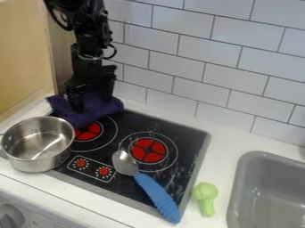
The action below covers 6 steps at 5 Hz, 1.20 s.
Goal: Move the purple cloth to the right side of the burner
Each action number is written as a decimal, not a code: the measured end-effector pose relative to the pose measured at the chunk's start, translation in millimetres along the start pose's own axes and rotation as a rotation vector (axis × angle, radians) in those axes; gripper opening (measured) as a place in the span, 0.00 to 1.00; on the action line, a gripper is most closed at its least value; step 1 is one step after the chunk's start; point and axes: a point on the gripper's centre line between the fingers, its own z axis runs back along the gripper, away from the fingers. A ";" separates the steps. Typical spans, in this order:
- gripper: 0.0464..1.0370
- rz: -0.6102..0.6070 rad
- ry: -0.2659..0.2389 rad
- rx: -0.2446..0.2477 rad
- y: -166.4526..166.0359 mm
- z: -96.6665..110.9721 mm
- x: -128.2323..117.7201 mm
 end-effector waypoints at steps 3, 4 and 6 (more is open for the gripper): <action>0.96 -0.158 -0.029 0.019 -46.6 14.9 -106.1; 0.96 -0.249 -0.044 0.019 -69.0 17.8 -149.3; 0.96 -0.346 -0.050 0.003 -94.0 21.9 -190.2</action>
